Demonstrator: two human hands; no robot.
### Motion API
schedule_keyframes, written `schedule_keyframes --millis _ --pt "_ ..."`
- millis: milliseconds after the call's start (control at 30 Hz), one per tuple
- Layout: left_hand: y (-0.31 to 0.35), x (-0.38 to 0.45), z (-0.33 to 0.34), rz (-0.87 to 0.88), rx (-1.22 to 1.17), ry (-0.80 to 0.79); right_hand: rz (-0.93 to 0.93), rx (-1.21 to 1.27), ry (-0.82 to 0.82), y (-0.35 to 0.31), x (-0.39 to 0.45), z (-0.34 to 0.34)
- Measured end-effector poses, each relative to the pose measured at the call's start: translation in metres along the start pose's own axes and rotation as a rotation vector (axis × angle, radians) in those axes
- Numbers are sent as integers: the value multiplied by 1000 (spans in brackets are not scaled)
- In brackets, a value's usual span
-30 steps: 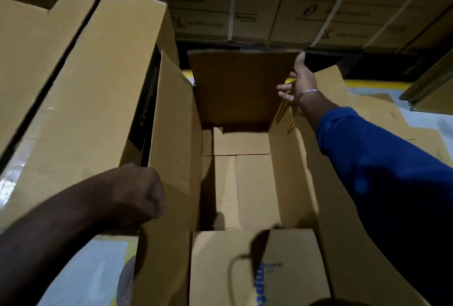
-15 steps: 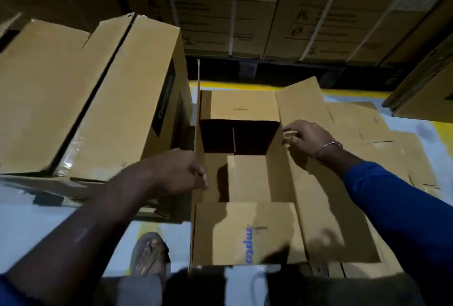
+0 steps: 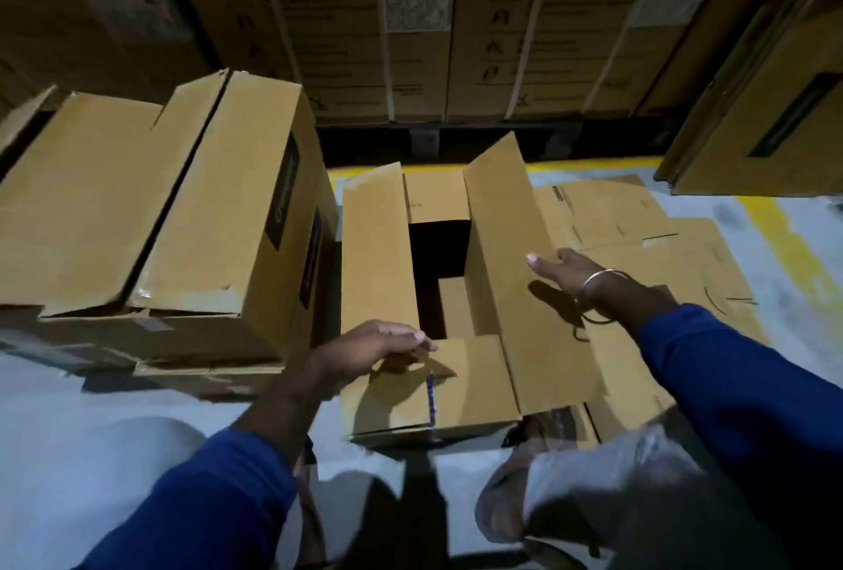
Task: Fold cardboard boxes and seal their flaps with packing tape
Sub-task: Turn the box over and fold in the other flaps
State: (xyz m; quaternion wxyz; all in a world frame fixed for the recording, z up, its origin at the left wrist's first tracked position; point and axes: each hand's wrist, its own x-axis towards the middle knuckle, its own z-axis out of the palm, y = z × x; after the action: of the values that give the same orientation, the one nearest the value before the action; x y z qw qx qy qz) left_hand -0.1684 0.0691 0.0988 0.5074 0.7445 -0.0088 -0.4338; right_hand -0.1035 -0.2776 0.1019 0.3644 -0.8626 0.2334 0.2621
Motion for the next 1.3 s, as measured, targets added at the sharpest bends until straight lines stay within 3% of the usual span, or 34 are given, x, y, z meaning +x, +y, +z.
schedule_keyframes --millis 100,200,333,400,467,533,600,700,767,867,967,1067,1167,1300 --pt "-27 14 30 15 -60 163 -161 137 -44 -22 -17 14" --pt "-44 23 37 36 -68 315 -267 118 -170 -31 -28 43" --pt "-66 21 20 -3 101 488 -396 -487 -333 -16 -17 93" --pt "-82 17 11 -80 227 628 -374 -690 -279 0 -13 120" --pt "-104 16 2 -245 366 721 -356 -714 -107 15 -20 141" --pt "-120 16 -3 -460 281 700 -244 -609 67 27 -25 154" --pt "-134 20 -6 -532 74 617 -27 -406 141 38 -24 161" --pt "-135 18 -1 -512 -52 435 241 -7 51 52 -16 163" --pt "-123 14 6 -522 -73 319 259 158 -93 58 -16 162" --pt "-109 20 14 -551 -175 333 230 253 -123 64 -13 165" --pt "-91 30 19 -456 -396 448 148 392 -92 48 -19 151" --pt "-50 29 10 -248 -548 557 97 592 -78 24 -35 116" --pt "1 22 -12 -51 -419 664 164 792 -102 -1 -67 87" --pt "58 -21 -37 172 -379 789 -80 885 3 -46 -114 60"
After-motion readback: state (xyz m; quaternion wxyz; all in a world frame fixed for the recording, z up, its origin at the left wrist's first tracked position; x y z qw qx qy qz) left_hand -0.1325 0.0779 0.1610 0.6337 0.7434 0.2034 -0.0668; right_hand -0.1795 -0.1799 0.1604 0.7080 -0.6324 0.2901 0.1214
